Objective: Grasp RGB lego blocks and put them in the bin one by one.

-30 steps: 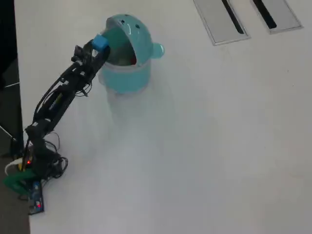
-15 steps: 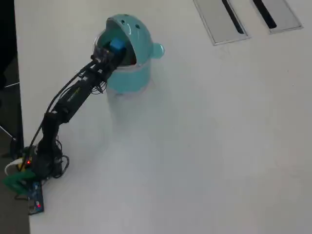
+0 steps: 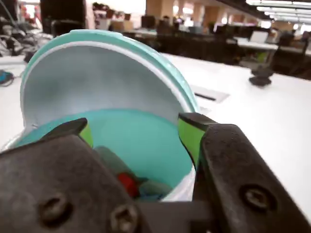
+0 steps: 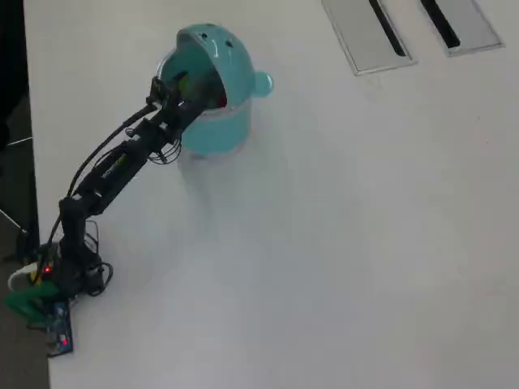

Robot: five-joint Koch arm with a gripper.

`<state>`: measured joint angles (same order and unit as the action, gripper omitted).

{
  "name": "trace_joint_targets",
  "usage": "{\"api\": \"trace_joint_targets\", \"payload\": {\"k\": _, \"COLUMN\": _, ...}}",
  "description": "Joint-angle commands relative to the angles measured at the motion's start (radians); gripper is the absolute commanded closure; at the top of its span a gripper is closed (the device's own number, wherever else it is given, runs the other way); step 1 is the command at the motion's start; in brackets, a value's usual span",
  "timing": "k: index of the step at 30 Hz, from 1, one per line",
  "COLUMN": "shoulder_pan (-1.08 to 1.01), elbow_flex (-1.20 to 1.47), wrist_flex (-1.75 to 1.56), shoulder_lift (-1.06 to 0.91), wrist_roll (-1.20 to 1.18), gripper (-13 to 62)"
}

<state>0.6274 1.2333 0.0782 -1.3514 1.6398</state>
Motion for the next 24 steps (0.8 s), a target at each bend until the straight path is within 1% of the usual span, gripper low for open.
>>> {"api": "trace_joint_targets", "payload": {"k": 1, "shoulder_pan": -0.023, "elbow_flex": -0.002, "wrist_flex": -0.008, "shoulder_lift": -0.121, "wrist_roll": -0.009, "gripper": 16.4}}
{"api": "trace_joint_targets", "payload": {"k": 8, "shoulder_pan": -0.107, "elbow_flex": 0.212, "wrist_flex": -0.048, "shoulder_lift": -0.295, "wrist_roll": -0.067, "gripper": 16.4}}
{"api": "trace_joint_targets", "payload": {"k": 14, "shoulder_pan": -0.189, "elbow_flex": 0.482, "wrist_flex": -0.333, "shoulder_lift": -0.433, "wrist_roll": -0.152, "gripper": 16.4}}
{"api": "trace_joint_targets", "payload": {"k": 24, "shoulder_pan": -0.342, "elbow_flex": 0.692, "wrist_flex": -0.345, "shoulder_lift": -0.621, "wrist_roll": -0.448, "gripper": 16.6}}
